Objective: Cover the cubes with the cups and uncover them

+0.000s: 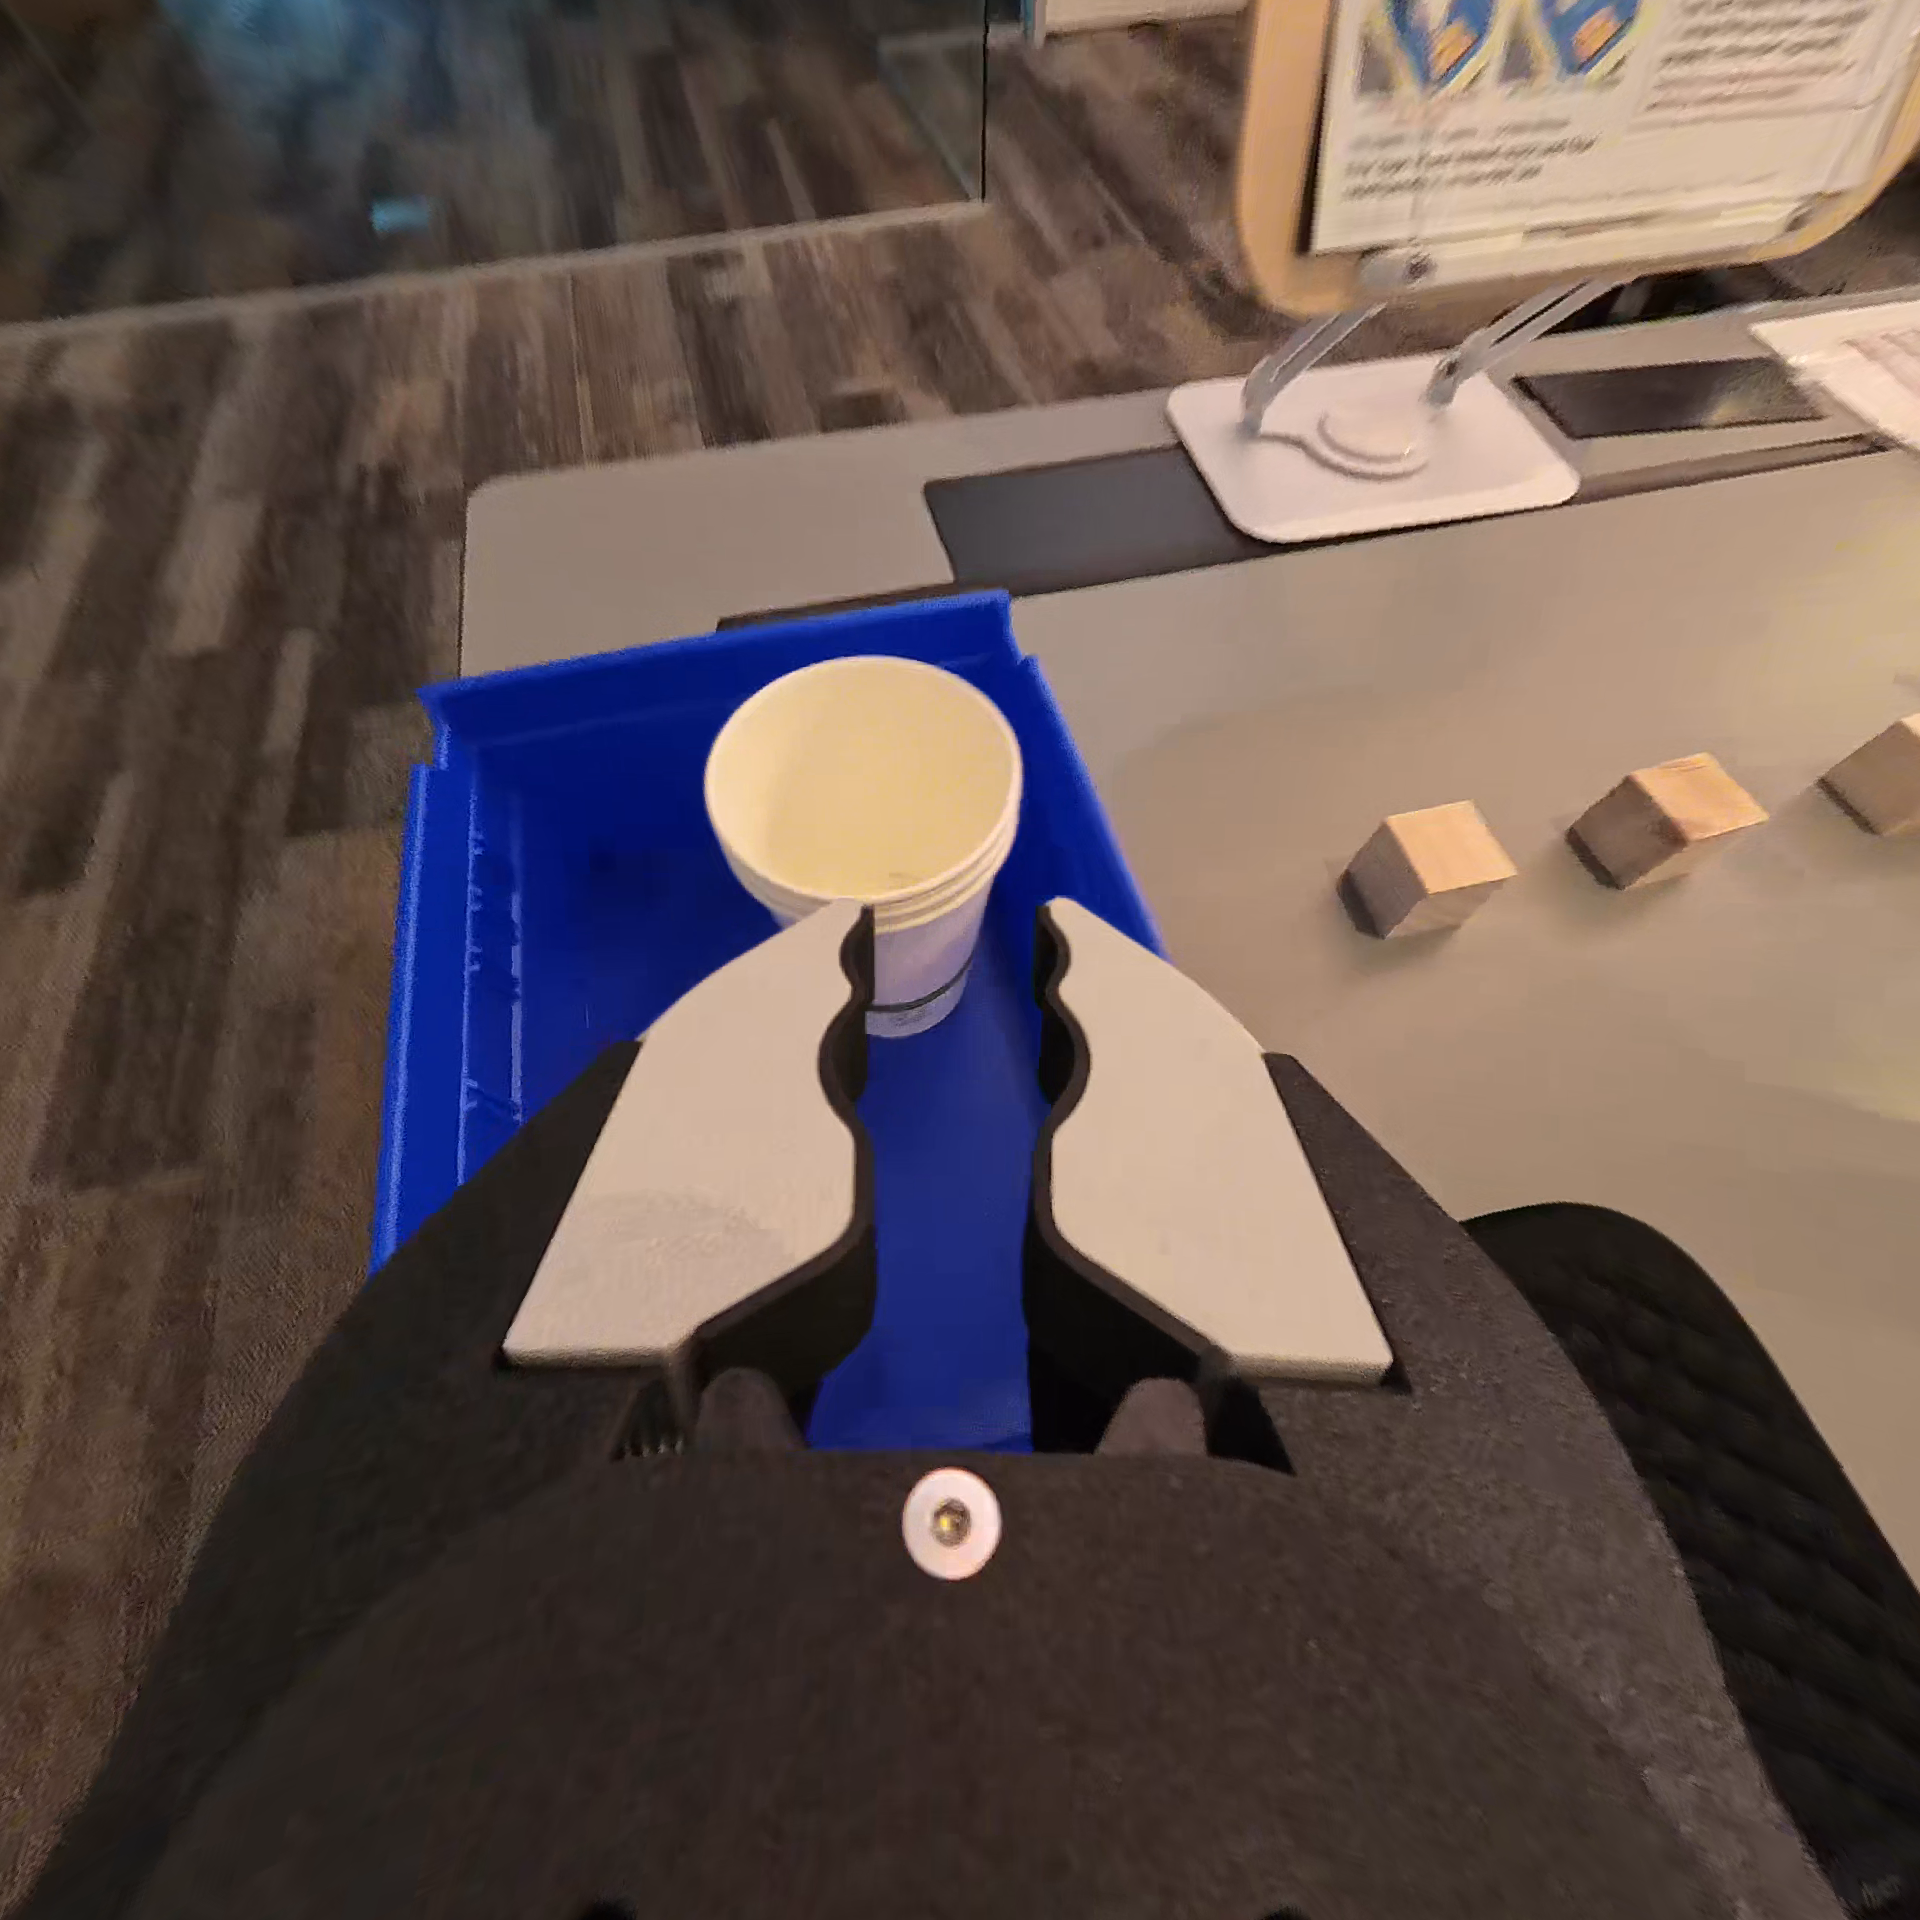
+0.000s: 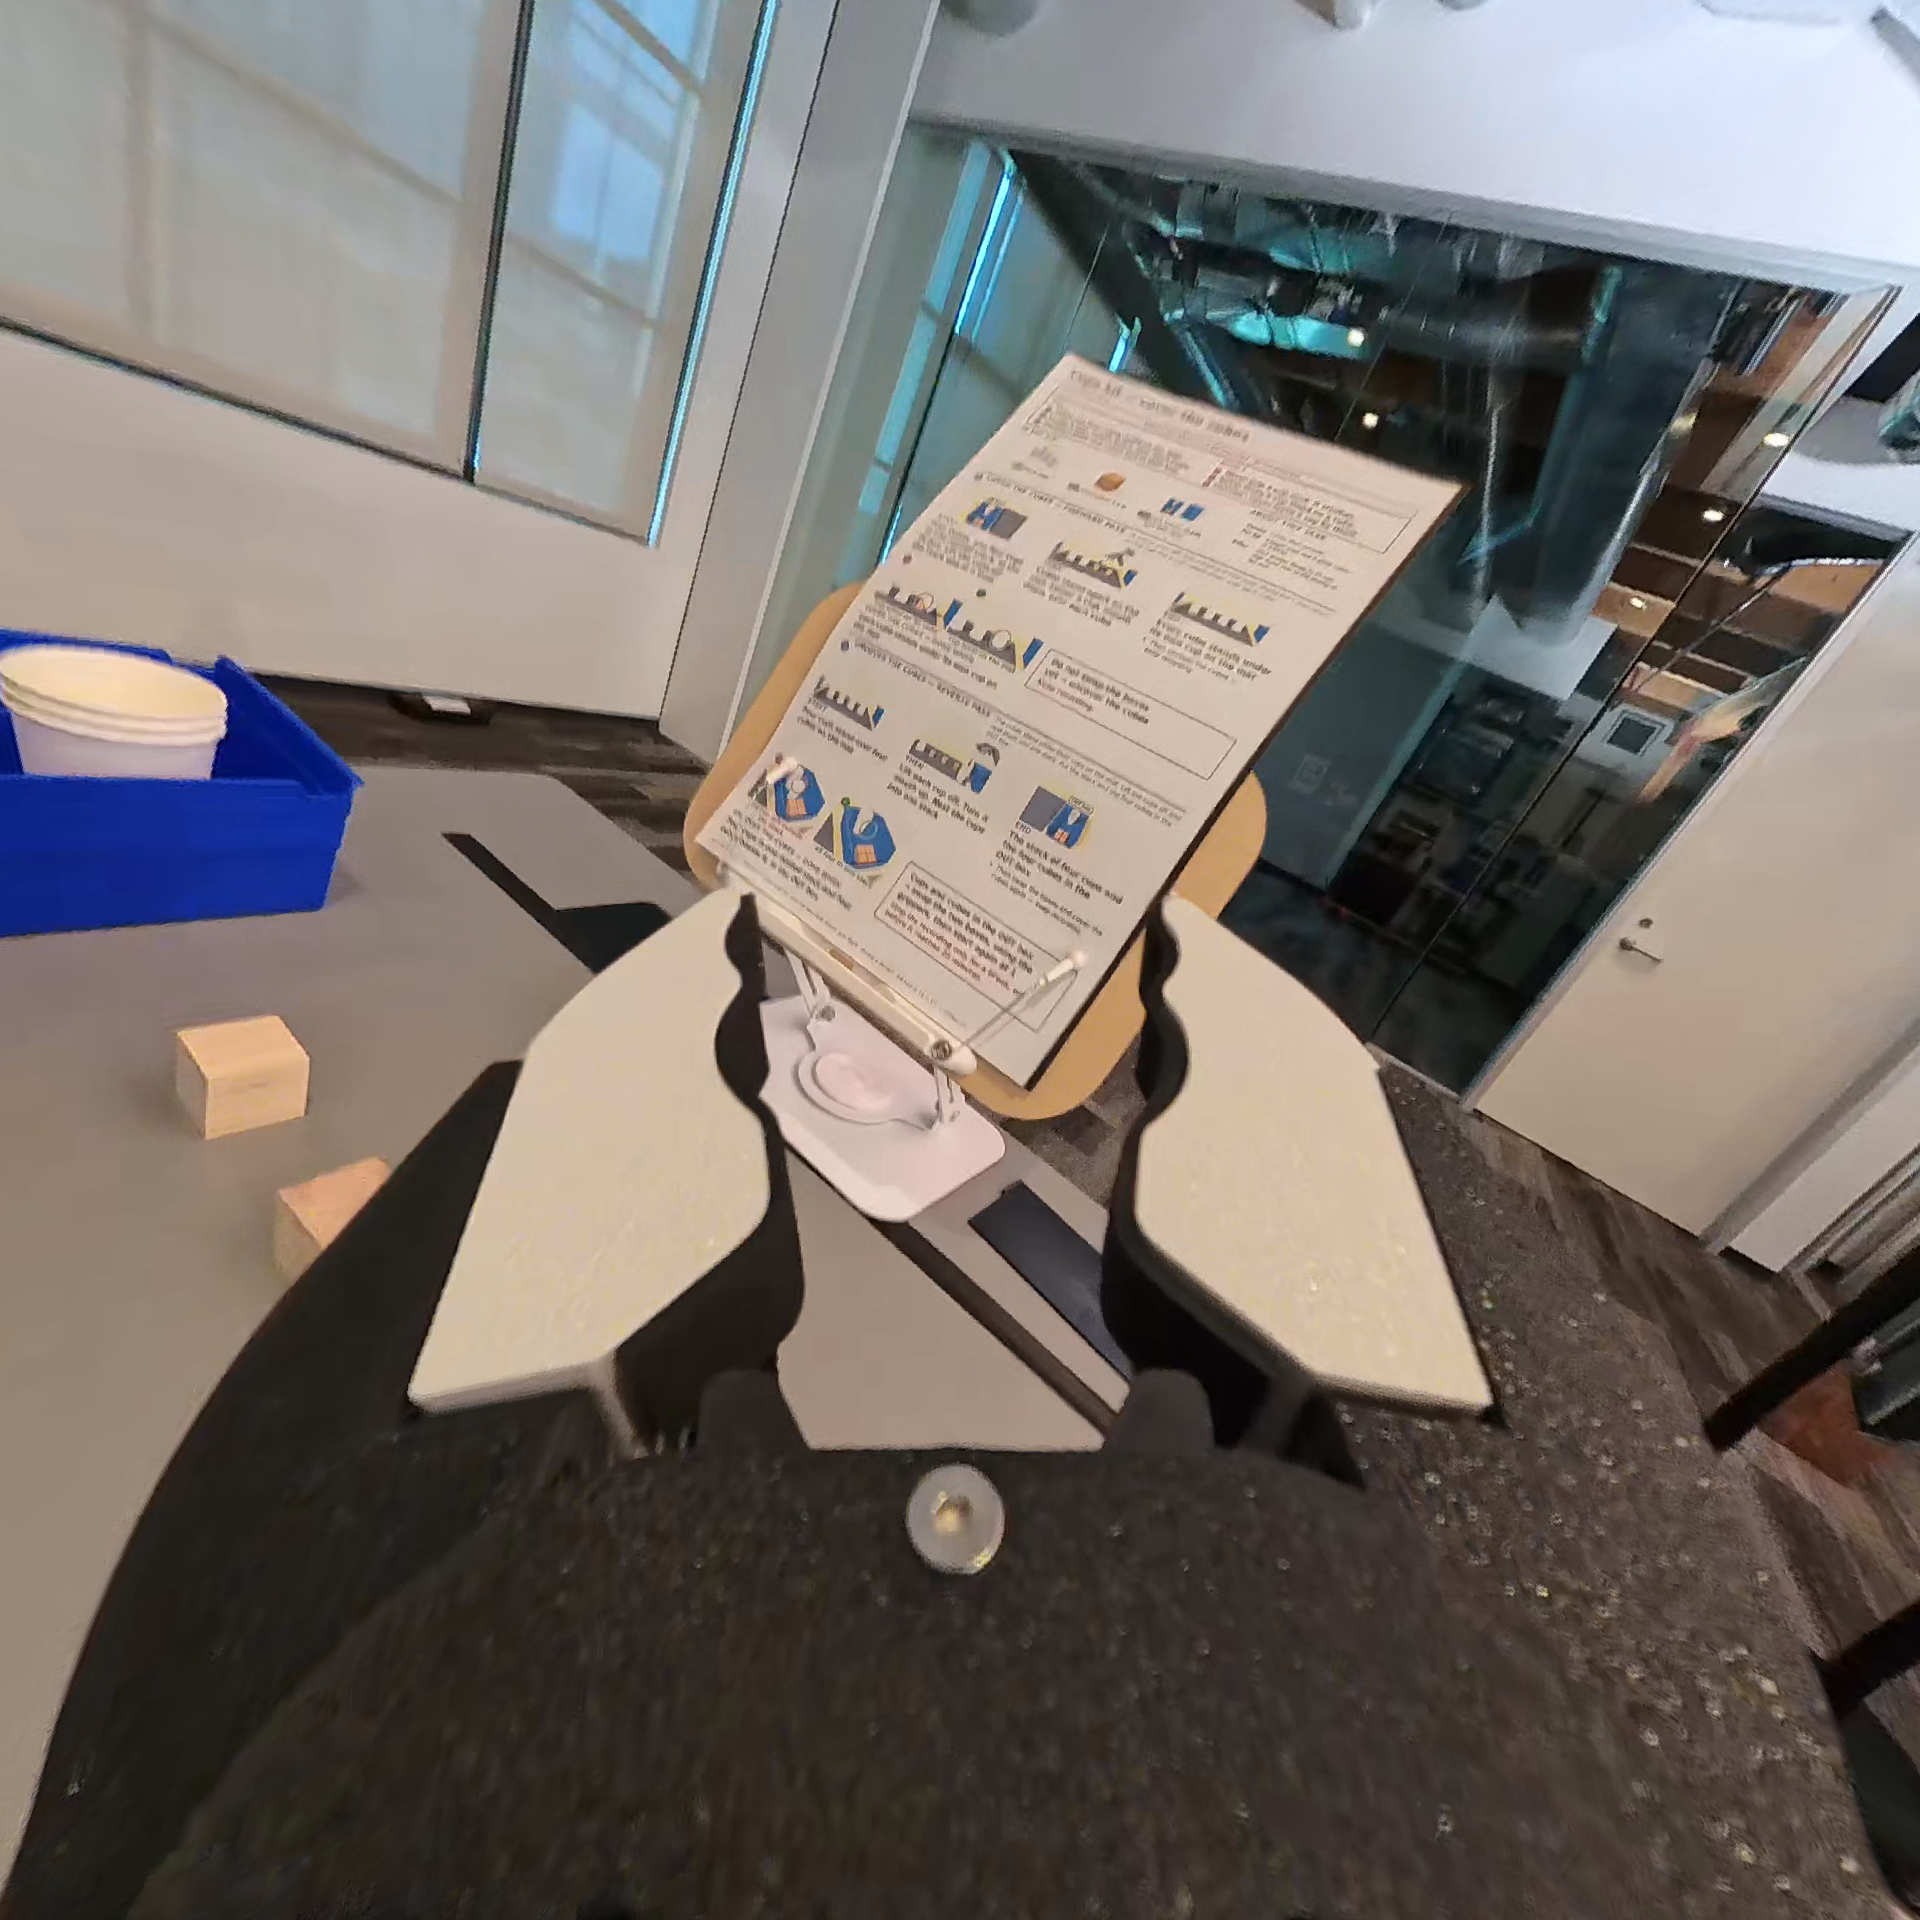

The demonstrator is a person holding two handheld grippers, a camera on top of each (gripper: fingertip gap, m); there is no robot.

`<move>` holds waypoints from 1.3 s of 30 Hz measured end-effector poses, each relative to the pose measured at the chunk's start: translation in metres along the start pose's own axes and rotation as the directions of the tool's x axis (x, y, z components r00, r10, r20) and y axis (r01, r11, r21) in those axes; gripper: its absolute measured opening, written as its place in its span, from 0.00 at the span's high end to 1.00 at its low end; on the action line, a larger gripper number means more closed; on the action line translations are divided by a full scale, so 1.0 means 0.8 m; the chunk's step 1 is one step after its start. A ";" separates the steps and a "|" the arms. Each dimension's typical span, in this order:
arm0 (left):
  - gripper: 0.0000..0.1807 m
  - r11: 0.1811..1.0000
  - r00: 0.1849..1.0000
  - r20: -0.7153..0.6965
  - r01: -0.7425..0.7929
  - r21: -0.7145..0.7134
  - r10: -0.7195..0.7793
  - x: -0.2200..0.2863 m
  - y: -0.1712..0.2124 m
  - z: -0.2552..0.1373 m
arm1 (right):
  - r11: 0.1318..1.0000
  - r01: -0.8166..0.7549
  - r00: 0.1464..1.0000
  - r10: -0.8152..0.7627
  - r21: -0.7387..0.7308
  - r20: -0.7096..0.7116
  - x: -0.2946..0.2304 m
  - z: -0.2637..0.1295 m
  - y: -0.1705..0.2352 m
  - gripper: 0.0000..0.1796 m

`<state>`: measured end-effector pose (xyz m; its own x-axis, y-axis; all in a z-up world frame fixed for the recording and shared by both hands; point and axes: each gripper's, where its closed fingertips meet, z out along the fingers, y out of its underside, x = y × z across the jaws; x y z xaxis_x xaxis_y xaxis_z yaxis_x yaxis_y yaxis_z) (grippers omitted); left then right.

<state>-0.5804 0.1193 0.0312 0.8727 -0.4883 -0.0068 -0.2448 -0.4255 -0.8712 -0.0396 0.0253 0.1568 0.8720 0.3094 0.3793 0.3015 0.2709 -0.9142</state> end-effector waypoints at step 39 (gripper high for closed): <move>0.87 0.647 0.856 -0.303 -0.515 -0.562 0.419 0.007 0.028 0.087 | 0.994 -0.052 0.997 0.056 -0.099 0.046 0.011 -0.013 0.054 0.63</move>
<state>-0.5516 0.1599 -0.0224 0.5167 -0.8269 -0.2219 -0.8454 -0.4519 -0.2846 -0.0146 0.0304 0.1192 0.8692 0.3654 0.3332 0.2926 0.1631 -0.9422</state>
